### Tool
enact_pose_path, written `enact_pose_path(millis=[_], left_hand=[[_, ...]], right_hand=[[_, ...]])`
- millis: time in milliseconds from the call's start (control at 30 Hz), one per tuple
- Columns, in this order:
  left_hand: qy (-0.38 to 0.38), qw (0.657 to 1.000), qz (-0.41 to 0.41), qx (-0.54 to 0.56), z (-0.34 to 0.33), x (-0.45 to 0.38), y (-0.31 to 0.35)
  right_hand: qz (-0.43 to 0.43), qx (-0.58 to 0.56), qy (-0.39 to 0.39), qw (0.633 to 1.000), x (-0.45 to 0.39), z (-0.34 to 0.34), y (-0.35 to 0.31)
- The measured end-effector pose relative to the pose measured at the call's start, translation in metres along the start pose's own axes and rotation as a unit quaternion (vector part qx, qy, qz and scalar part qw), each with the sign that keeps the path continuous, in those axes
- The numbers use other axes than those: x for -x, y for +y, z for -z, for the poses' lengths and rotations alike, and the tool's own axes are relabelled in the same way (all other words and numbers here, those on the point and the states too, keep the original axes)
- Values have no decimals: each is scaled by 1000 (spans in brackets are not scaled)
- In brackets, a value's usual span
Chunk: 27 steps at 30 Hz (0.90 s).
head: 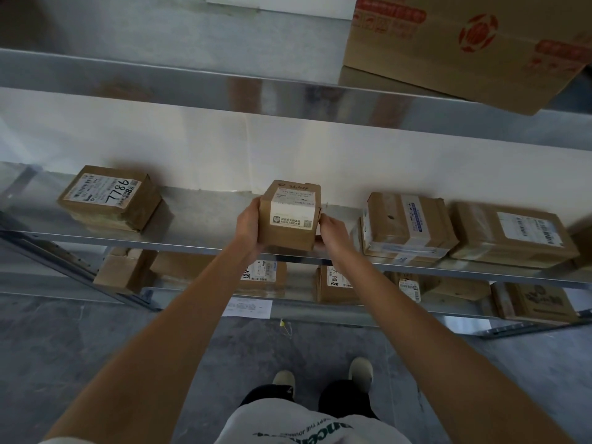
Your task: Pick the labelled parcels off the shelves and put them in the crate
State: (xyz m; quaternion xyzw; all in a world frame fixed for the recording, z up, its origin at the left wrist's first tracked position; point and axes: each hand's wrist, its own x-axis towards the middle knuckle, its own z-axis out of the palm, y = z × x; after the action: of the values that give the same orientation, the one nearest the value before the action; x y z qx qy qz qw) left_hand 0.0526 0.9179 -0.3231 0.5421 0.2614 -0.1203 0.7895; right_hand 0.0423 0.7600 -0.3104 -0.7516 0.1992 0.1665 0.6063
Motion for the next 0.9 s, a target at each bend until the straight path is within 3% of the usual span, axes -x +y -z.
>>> enact_pose_path(millis=[233, 500, 567, 700, 900], left_hand=[[-19, 999, 30, -16, 21, -2, 7], [54, 996, 14, 70, 51, 6, -20], [73, 994, 12, 76, 54, 6, -27], [100, 990, 5, 99, 52, 5, -34], [97, 993, 13, 73, 27, 2, -40]], right_hand=[[-16, -17, -21, 1000, -7, -22, -2], [-62, -243, -105, 962, -20, -54, -3], [-92, -209, -95, 969, -26, -65, -4], [-104, -21, 15, 994, -35, -72, -11], [-49, -56, -52, 996, -48, -76, -20]])
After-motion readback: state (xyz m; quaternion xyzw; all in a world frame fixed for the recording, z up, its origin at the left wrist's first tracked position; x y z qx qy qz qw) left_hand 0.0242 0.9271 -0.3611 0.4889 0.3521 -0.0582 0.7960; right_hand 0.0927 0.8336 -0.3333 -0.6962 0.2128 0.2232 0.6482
